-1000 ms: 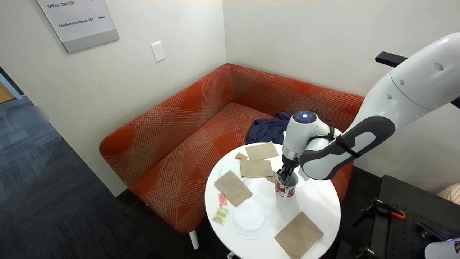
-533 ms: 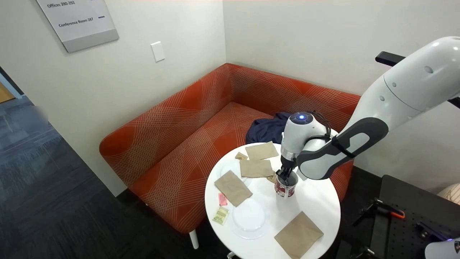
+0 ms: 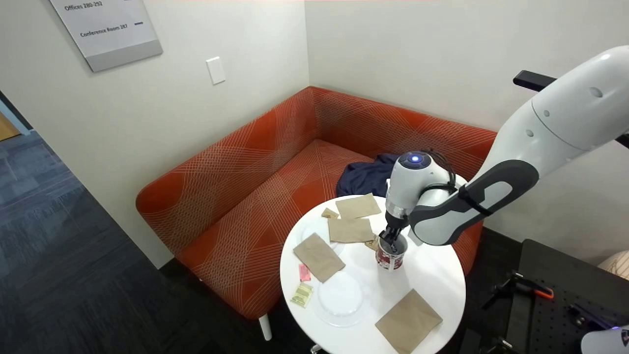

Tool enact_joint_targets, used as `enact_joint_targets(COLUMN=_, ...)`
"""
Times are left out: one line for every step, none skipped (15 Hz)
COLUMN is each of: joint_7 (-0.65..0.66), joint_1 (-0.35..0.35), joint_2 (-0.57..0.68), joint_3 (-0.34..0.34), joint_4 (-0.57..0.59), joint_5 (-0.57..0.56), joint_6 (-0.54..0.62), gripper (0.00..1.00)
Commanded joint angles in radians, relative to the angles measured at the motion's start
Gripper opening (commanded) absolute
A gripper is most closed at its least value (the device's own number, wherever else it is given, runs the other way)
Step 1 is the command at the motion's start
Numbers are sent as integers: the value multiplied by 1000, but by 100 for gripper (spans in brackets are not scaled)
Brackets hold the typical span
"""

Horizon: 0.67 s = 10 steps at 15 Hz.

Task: Move the maroon cup to the middle of the table, then put the marker in the cup, then put the marker on the right side of the marker

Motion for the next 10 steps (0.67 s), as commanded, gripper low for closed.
enact_joint_targets(joint_7=12, joint_1=49, joint_2=-138, joint_3=-47, joint_4=-123, joint_5=-47, joint_6=54, gripper=5)
enact_joint_targets(joint_7=23, joint_1=65, joint_2=-167, joint_3=-62, joint_4=-148, joint_5=-67, joint_6=67, gripper=5)
enact_joint_targets(joint_7=37, joint_1=80, joint_2=-203, joint_3=-78, joint_4=-175, joint_5=-93, joint_6=74, gripper=5)
enact_joint_targets(joint_7=62, joint_1=97, joint_2=-246, joint_3=-99, joint_4=-202, joint_5=-124, joint_6=80, gripper=5)
enact_joint_targets(joint_7=79, joint_1=107, joint_2=-286, joint_3=-111, joint_4=-226, joint_5=-151, joint_6=85, gripper=5)
enact_joint_targets(joint_7=95, joint_1=106, joint_2=-322, joint_3=-116, joint_4=-247, joint_5=-174, joint_6=95, gripper=5)
enact_joint_targets(joint_7=110, joint_1=102, joint_2=-362, joint_3=-117, joint_4=-266, joint_5=-195, joint_6=97, gripper=5)
enact_joint_targets(joint_7=127, joint_1=93, joint_2=-399, joint_3=-112, joint_4=-283, joint_5=-214, joint_6=95, gripper=5)
enact_joint_targets(joint_7=140, joint_1=79, joint_2=-439, joint_3=-102, joint_4=-299, joint_5=-229, joint_6=89, gripper=5)
enact_joint_targets(joint_7=151, joint_1=63, joint_2=-474, joint_3=-92, joint_4=-314, joint_5=-246, joint_6=92, gripper=5)
